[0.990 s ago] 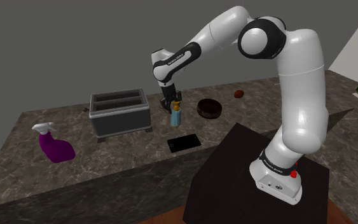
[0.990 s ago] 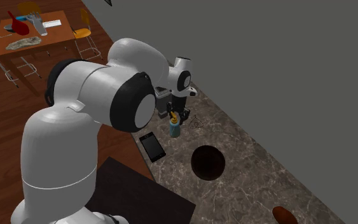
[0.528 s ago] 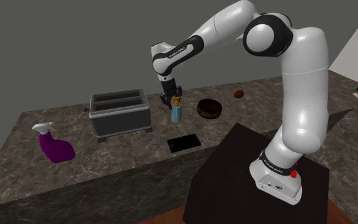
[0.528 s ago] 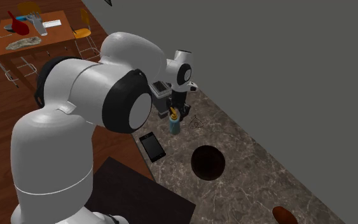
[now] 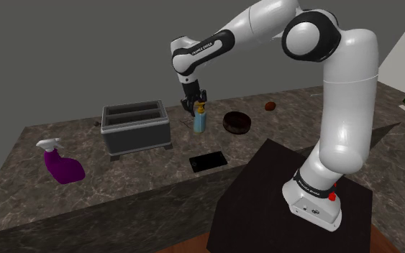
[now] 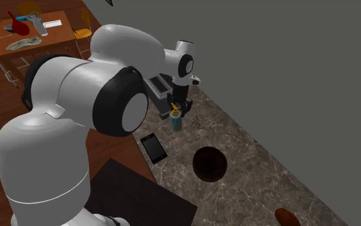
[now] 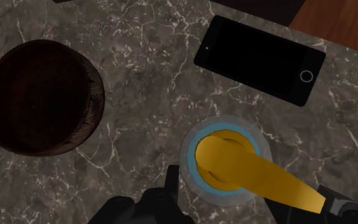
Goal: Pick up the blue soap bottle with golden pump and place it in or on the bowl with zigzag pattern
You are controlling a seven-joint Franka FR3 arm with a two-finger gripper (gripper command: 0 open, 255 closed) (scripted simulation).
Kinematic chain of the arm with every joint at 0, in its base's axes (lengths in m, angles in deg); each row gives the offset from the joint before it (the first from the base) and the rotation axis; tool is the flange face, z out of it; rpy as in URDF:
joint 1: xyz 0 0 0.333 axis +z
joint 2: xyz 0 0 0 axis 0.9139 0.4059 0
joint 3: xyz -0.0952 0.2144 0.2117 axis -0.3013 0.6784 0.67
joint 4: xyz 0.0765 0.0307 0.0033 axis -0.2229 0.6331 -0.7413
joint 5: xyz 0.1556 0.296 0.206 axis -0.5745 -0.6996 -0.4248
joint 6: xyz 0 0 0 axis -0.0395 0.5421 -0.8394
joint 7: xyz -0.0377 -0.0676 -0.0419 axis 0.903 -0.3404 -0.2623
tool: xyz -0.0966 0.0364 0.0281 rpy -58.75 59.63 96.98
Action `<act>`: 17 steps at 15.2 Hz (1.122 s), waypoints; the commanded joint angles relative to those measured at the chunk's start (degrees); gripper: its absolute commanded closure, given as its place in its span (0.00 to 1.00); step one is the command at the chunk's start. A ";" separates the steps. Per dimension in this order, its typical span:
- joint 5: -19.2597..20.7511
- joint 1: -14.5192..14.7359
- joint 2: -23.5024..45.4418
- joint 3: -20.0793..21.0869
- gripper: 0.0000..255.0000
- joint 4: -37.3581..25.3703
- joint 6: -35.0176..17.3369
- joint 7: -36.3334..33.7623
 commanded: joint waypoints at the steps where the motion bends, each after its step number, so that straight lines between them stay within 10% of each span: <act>1: -0.07 -0.02 -0.80 0.02 1.00 -0.45 1.26 0.08; 17: 0.47 -2.95 -8.08 -1.59 1.00 0.29 7.56 4.77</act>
